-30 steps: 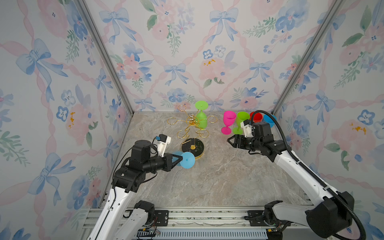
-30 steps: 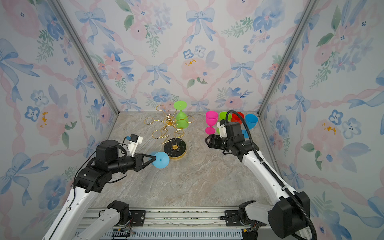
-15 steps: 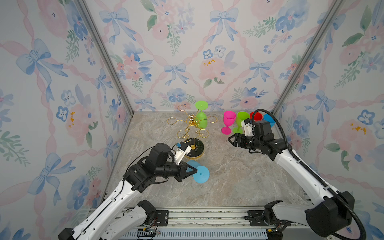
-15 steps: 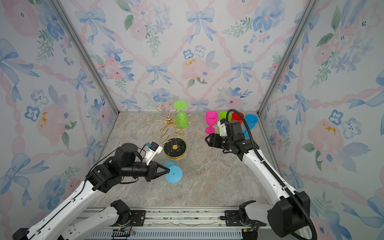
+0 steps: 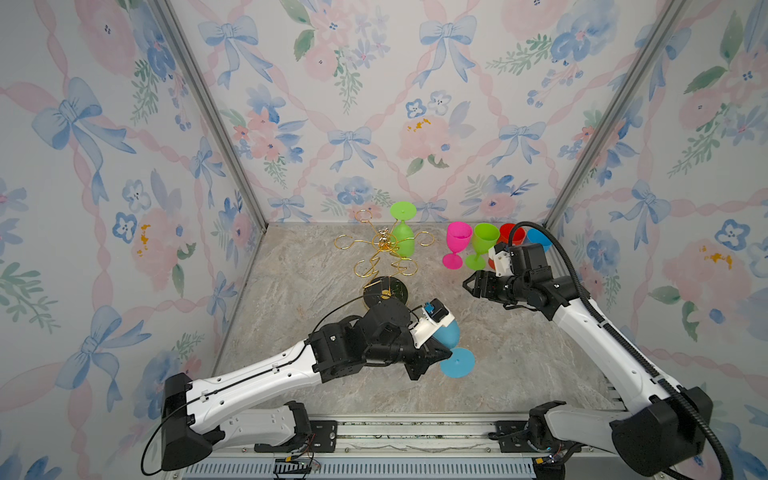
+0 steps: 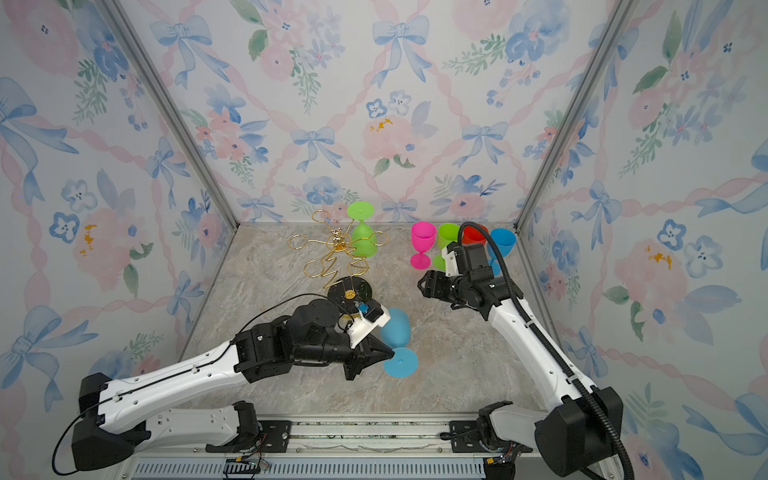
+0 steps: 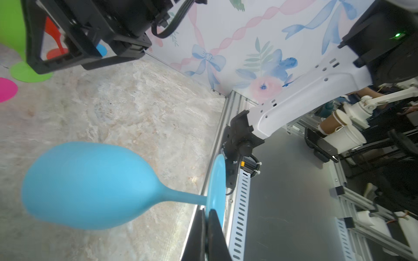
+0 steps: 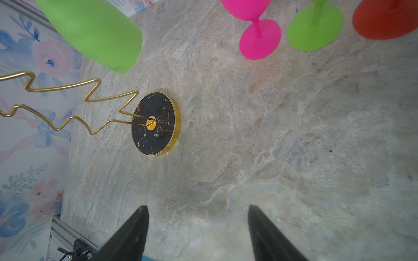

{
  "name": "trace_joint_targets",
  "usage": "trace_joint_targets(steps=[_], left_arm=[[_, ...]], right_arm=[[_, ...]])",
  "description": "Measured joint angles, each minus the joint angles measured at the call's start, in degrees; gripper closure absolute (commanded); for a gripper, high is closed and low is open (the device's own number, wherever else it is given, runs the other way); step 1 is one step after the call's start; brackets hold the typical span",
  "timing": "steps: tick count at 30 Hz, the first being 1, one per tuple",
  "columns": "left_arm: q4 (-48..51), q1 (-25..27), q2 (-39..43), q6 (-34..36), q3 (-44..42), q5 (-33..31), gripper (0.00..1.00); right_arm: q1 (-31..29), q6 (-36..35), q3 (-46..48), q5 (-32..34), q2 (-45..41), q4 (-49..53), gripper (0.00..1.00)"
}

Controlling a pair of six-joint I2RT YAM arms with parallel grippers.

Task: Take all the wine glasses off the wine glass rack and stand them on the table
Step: 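Carry the light-blue glass toward the right gripper with the left gripper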

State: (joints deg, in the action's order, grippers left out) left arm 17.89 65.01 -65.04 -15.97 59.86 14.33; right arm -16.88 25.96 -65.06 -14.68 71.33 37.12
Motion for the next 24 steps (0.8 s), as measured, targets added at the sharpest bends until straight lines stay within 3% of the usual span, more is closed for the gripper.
trace_joint_targets(steps=[8, 13, 17, 24], left_arm=[[-0.3, 2.5, -0.3, 11.7, 0.0, -7.1, 1.00], [-0.7, 8.5, 0.2, 22.5, -1.0, -10.1, 1.00], [-0.7, 13.9, 0.6, 31.2, -2.5, -16.2, 1.00], [-1.1, 16.5, 0.3, 42.1, -4.3, -28.3, 1.00]], right_arm=[[1.7, -0.5, -1.3, 0.1, -1.2, 3.1, 0.28], [1.8, -0.9, -3.2, 0.1, -0.9, 4.9, 0.28], [1.8, -1.8, -6.4, -0.3, 0.0, 7.1, 0.28], [1.8, -3.4, -12.2, -1.6, 1.4, 11.6, 0.28]])
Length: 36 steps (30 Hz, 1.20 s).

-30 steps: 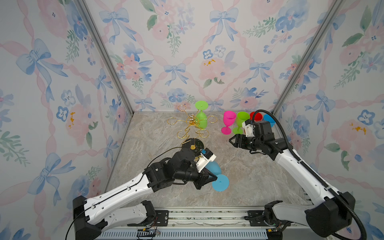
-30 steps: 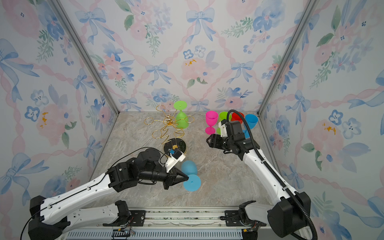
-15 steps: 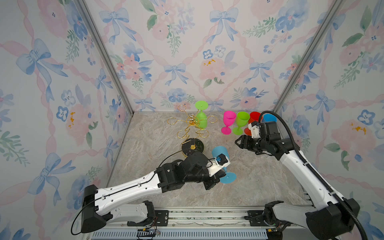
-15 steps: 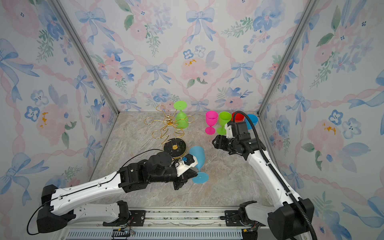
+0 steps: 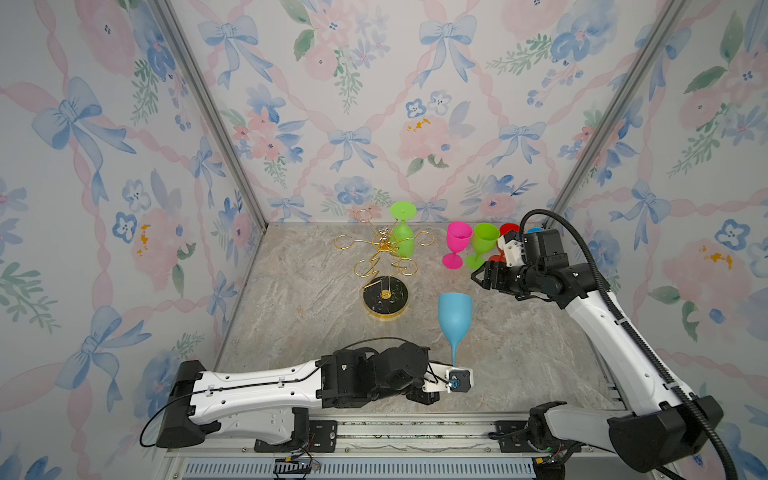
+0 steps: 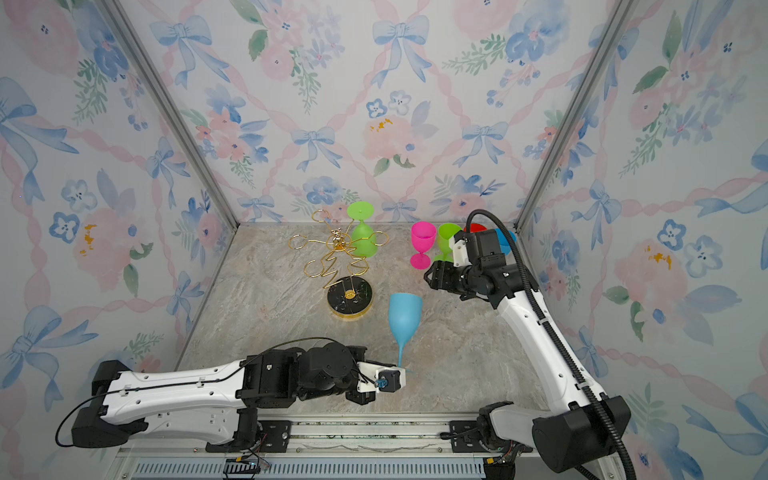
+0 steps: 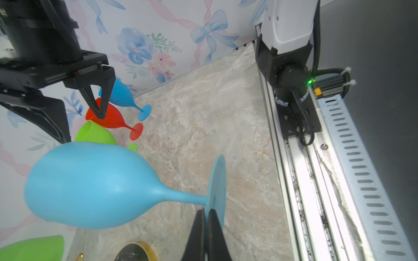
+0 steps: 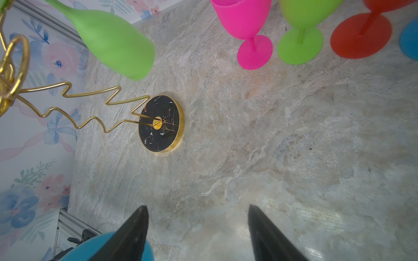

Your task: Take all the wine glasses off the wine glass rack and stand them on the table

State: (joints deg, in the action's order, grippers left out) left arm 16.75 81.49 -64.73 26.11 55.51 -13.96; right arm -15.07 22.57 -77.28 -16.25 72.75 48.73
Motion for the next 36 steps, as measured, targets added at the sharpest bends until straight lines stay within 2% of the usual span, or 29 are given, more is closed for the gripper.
trace_joint_targets(steps=[7, 15, 24, 36], left_arm=[[-1.3, 2.1, -2.6, 11.4, -4.6, -13.4, 1.00], [-7.6, 2.3, -2.8, 23.2, -13.4, -24.5, 1.00], [-20.5, 2.5, -0.8, 37.2, -22.6, -32.6, 1.00], [-33.7, 2.5, -0.7, 49.7, -29.7, -38.3, 1.00]], right_arm=[[0.0, -0.5, -2.5, -3.6, 0.5, 4.0, 0.28], [0.0, -0.5, -2.9, -9.0, 0.6, 7.1, 0.28], [-2.1, -0.3, -6.2, -13.9, 5.2, 8.1, 0.30], [-6.1, -0.3, -9.1, -17.2, 8.0, 10.4, 0.34]])
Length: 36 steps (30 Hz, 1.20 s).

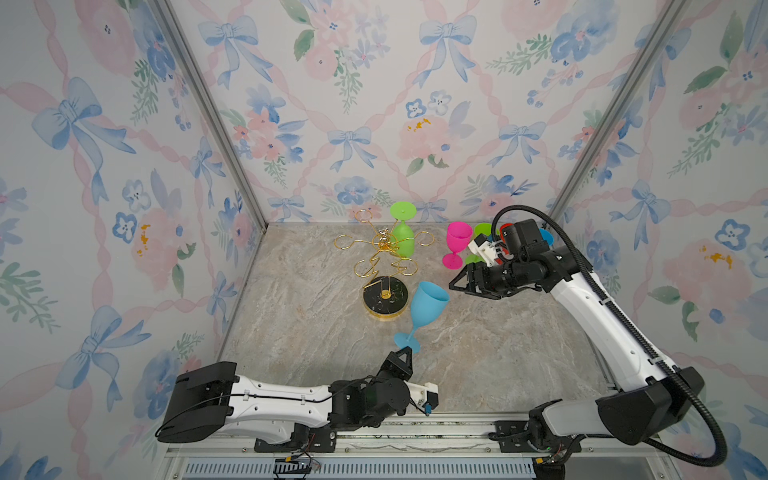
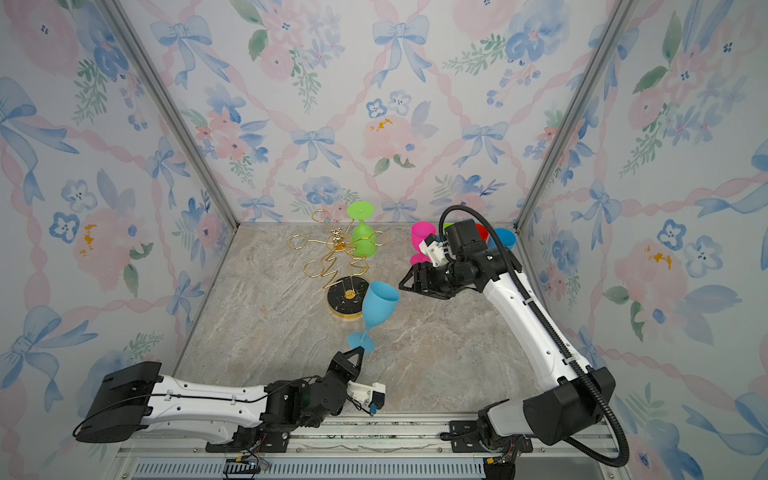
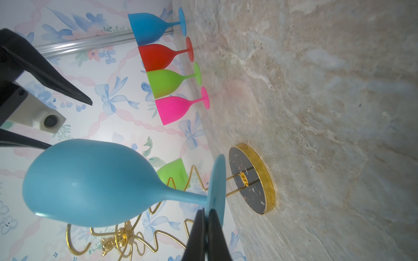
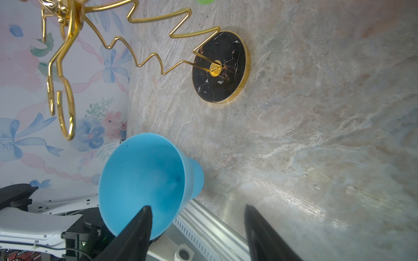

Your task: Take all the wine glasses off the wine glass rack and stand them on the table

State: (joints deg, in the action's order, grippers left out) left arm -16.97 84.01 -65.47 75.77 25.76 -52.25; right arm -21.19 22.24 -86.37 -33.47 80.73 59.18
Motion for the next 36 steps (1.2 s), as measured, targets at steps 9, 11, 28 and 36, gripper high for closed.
trace_joint_targets(steps=[9, 11, 28, 36], left_arm=[[-2.9, 0.0, 2.2, 3.3, -2.9, -2.0, 1.00], [-3.2, 0.0, 2.2, 3.7, -3.2, -2.3, 1.00], [-6.2, 0.0, 2.2, 8.0, -5.3, -4.3, 1.00], [-7.8, 0.0, 1.9, 9.7, -5.3, -5.4, 1.00]], right_arm=[[-2.1, 0.0, -0.4, -2.3, 1.3, 0.7, 0.37], [-2.8, 0.0, -0.6, -2.8, 1.9, 0.7, 0.38], [-4.5, 2.1, -1.4, -5.9, 5.9, -0.2, 0.61], [-5.2, 2.3, -1.4, -6.9, 7.0, -0.2, 0.70]])
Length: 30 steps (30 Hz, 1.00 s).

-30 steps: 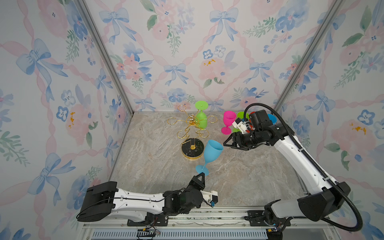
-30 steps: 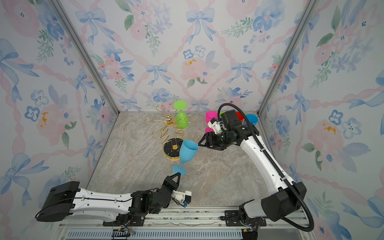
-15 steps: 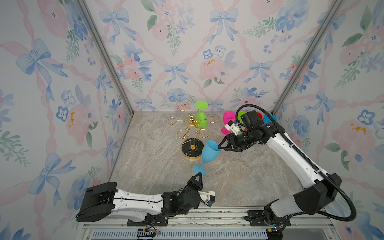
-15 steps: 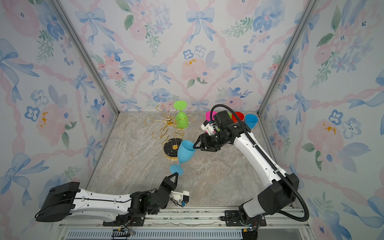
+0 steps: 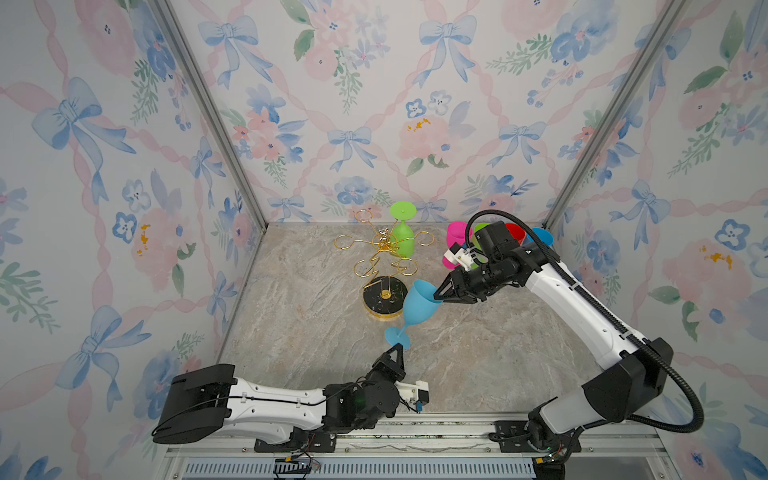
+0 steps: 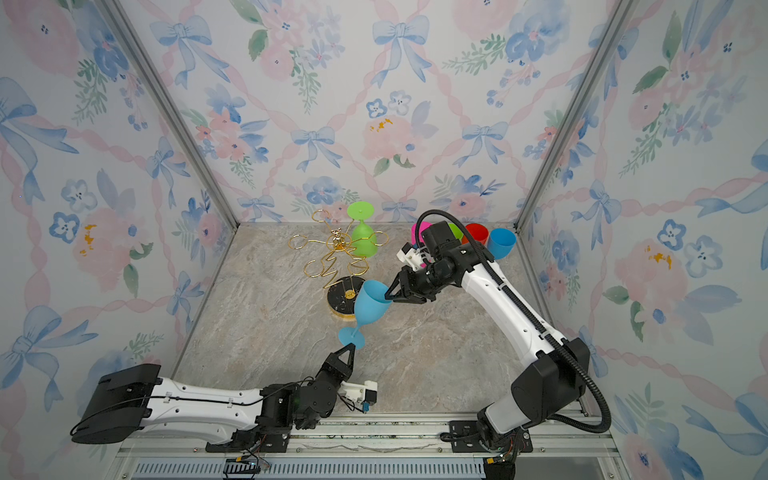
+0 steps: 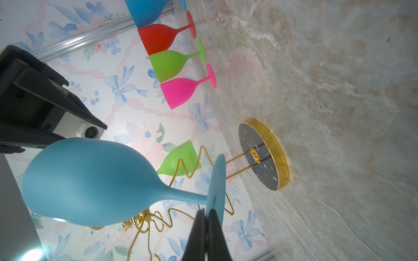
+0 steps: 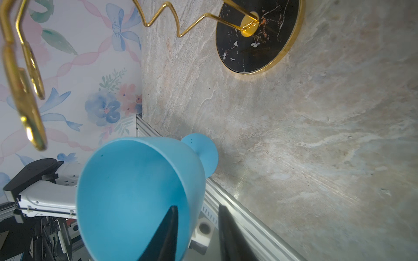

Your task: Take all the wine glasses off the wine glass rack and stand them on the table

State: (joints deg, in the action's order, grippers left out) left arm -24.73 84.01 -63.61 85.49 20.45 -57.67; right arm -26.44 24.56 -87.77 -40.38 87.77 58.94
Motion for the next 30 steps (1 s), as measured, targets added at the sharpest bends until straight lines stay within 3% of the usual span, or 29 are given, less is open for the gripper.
trace_joint_targets(steps=[8, 15, 18, 30], left_arm=[[-0.6, 0.0, -1.0, 0.4, 0.0, -0.1, 1.00], [-0.5, 0.0, -1.1, 1.3, 0.0, -0.9, 1.00], [-0.5, 0.0, -1.1, 1.8, 0.0, -1.4, 0.87], [-1.7, 0.0, -1.6, 1.0, 0.0, -1.2, 0.66]], right_arm=[[0.0, -0.3, 0.0, -0.6, 0.0, 0.2, 0.85], [0.0, -0.4, 0.0, -0.5, 0.1, 0.5, 0.91], [0.0, -0.8, -0.2, 0.2, 0.5, 0.7, 0.94], [0.3, -2.3, -0.4, 0.5, 0.9, 2.7, 0.98]])
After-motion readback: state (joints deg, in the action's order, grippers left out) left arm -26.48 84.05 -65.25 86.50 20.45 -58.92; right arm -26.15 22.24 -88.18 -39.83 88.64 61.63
